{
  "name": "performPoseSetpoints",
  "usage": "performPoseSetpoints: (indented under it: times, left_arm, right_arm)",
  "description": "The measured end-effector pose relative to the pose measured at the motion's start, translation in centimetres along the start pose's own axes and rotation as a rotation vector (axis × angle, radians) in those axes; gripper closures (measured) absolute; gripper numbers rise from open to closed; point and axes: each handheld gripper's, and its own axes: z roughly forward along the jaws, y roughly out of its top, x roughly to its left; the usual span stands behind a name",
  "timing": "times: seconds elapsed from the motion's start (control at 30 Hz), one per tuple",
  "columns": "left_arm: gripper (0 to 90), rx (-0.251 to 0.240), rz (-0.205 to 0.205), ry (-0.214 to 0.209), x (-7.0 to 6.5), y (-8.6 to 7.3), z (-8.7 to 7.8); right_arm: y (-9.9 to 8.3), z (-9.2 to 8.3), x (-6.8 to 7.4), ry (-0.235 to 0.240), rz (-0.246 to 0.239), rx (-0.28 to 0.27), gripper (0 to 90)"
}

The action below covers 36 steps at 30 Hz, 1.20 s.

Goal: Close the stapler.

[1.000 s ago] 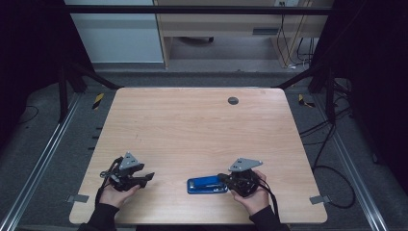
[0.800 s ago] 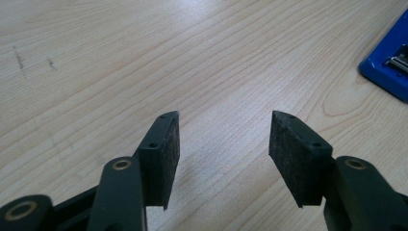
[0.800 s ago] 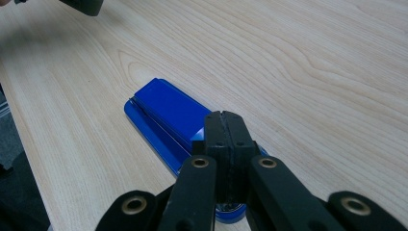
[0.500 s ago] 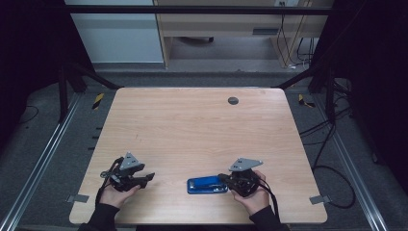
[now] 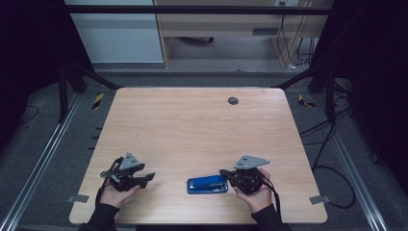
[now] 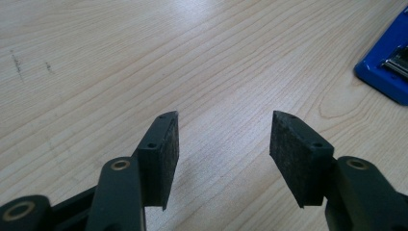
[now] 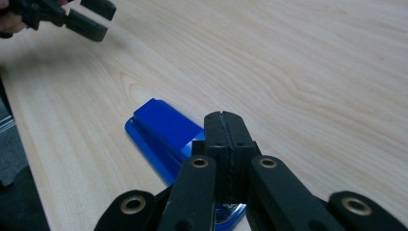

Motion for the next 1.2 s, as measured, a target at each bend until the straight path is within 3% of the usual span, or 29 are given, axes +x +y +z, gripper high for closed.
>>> performPoseSetpoints:
  times: [0.17, 0.5, 0.57, 0.63, 0.7, 0.8, 0.97, 1.2]
  left_arm:
    - [43.0, -0.001, 0.001, 0.001, 0.0, 0.0, 0.1]
    - [39.1, -0.009, -0.010, 0.007, 0.2, -0.1, 0.1]
    - [38.6, -0.009, -0.014, 0.011, 0.2, -0.2, 0.1]
    - [37.3, -0.014, -0.019, 0.015, 0.3, -0.2, 0.1]
    - [36.8, -0.014, -0.019, 0.016, 0.4, -0.2, 0.1]
    - [34.7, -0.014, -0.028, 0.023, 0.6, -0.3, 0.1]
    - [32.6, -0.021, -0.041, 0.029, 0.8, -0.4, 0.1]
    - [30.7, -0.026, -0.061, 0.040, 1.1, -0.5, 0.2]
  right_arm:
    - [0.0, -0.6, -1.0, -0.031, 0.021, -0.018, 85.9]
    - [-1.3, -2.3, -4.9, -0.176, 0.092, -0.035, 69.2]
    - [-1.4, -2.4, -5.2, -0.179, 0.098, -0.033, 66.9]
    - [-1.8, -2.4, -6.0, -0.217, 0.101, -0.026, 57.5]
    - [-2.0, -2.4, -6.4, -0.228, 0.105, -0.024, 53.6]
    - [-2.6, -2.3, -7.5, -0.252, 0.148, -0.005, 45.0]
    - [-3.5, -2.5, -9.1, -0.275, 0.202, 0.000, 41.4]
    - [-4.1, -2.6, -10.3, -0.297, 0.231, 0.026, 40.7]
